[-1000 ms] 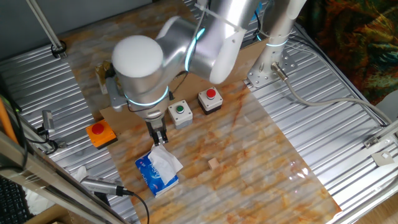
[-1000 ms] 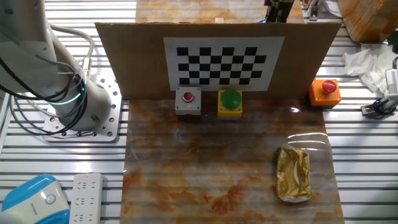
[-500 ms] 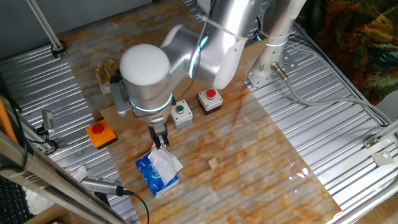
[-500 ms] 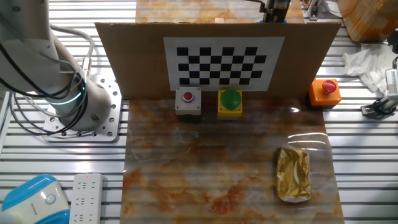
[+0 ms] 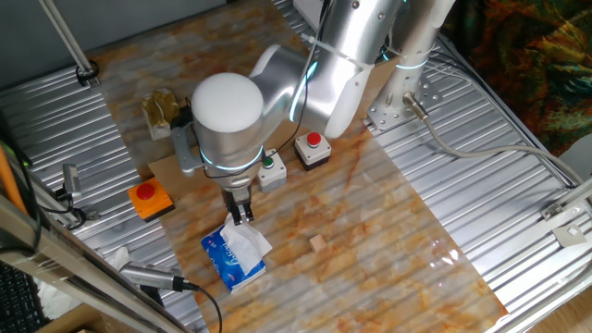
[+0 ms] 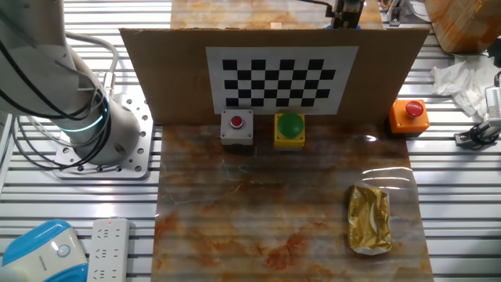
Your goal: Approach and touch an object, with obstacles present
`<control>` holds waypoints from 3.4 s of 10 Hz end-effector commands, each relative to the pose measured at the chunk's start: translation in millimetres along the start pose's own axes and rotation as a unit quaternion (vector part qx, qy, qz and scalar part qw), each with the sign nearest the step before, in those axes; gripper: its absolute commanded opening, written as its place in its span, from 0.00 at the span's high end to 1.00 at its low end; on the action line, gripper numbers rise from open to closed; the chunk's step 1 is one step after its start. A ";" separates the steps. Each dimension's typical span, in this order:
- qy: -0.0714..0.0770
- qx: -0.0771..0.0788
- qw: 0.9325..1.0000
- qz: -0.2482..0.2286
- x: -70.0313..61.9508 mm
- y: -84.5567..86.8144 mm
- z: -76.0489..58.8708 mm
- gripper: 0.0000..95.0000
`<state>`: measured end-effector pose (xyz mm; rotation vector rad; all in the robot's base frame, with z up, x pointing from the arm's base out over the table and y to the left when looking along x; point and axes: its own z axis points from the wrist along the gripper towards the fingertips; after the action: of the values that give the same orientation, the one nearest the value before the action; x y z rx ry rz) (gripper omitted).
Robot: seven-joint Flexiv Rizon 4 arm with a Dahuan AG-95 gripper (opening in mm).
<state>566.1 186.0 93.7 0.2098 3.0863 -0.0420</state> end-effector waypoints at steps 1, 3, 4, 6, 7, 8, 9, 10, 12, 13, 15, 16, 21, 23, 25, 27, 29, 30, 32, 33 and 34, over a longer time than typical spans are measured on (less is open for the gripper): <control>0.000 -0.004 1.000 0.001 -1.5 0.0 0.8 1.00; 0.001 -0.005 1.000 -0.013 -1.5 0.0 0.8 1.00; 0.000 -0.005 1.000 -0.017 -1.5 0.0 0.8 1.00; -0.001 -0.006 1.000 -0.023 -1.5 0.0 0.8 1.00; 0.006 -0.015 0.999 -0.027 -1.5 0.0 0.8 1.00; 0.008 -0.014 0.999 -0.030 -1.5 0.0 0.8 1.00; 0.011 -0.015 0.999 -0.031 -1.5 0.0 0.8 1.00; 0.010 -0.015 0.999 -0.031 -1.5 0.0 0.8 1.00; 0.011 -0.013 0.999 -0.027 -1.5 0.0 0.8 1.00; 0.013 -0.011 0.999 -0.027 -1.5 0.0 0.8 1.00; 0.014 -0.010 1.000 -0.019 -0.8 1.1 0.5 1.00; 0.013 -0.004 1.000 -0.012 3.4 6.8 0.3 1.00; 0.008 0.006 1.000 0.002 20.4 20.6 4.8 1.00; 0.008 0.007 1.000 0.012 29.2 25.9 6.6 1.00; 0.008 0.006 1.000 0.012 34.8 22.6 8.9 1.00; 0.009 0.005 1.000 0.013 37.8 18.3 10.8 1.00; 0.010 0.006 1.000 0.013 44.3 8.7 11.6 1.00; 0.010 0.007 1.000 0.015 46.4 5.4 11.2 1.00; 0.009 0.005 1.000 0.012 56.3 -8.8 8.8 1.00; 0.008 0.003 1.000 0.010 60.2 -13.8 8.0 1.00; 0.008 0.004 1.000 0.009 64.0 -18.5 7.0 1.00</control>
<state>497.7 173.7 85.0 0.2359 3.0974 -0.0522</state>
